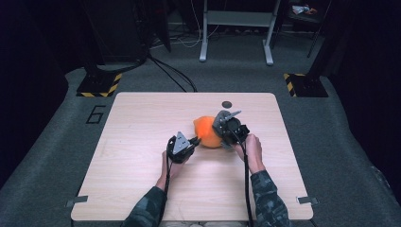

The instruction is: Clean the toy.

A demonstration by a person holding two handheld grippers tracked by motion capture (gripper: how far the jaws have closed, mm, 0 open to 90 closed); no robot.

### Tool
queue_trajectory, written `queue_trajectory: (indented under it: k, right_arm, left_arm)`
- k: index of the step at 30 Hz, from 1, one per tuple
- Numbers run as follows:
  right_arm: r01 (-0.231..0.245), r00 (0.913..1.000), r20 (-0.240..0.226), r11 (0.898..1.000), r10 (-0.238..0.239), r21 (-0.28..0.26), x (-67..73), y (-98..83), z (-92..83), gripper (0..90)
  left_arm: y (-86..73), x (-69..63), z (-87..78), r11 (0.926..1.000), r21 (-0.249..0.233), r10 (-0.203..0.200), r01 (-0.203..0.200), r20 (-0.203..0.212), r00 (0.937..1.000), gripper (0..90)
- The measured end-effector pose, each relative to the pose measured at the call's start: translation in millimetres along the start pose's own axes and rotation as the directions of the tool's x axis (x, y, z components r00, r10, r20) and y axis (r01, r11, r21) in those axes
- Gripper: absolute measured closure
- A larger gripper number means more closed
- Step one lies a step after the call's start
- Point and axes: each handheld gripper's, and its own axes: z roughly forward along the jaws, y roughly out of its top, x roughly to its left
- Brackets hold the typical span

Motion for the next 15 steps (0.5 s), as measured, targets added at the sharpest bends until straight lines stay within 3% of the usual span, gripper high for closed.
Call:
queue_trajectory:
  k: [5, 8, 15]
  right_arm:
    - [-0.089, 0.9960, -0.002, 0.993, 0.089, 0.072, -10.8, -18.3, 18.9, 67.3]
    - [-0.088, 0.9961, -0.002, 0.991, 0.088, 0.100, -15.7, -25.3, 26.1, 67.1]
    - [-0.096, 0.9953, 0.001, 0.994, 0.096, 0.060, -16.0, -24.4, 12.1, 66.9]
  left_arm:
    - [-0.1, 0.0, 0.3, 1.0000, -0.002, 0.001, -0.001, 0.002, 1.0000, 84.2]
    - [-0.2, 0.2, 0.3, 1.0000, -0.005, -0.001, 0.001, 0.004, 1.0000, 84.2]
    - [2.8, -1.9, -1.4, 0.9998, -0.018, 0.011, -0.011, 0.021, 0.9997, 84.2]
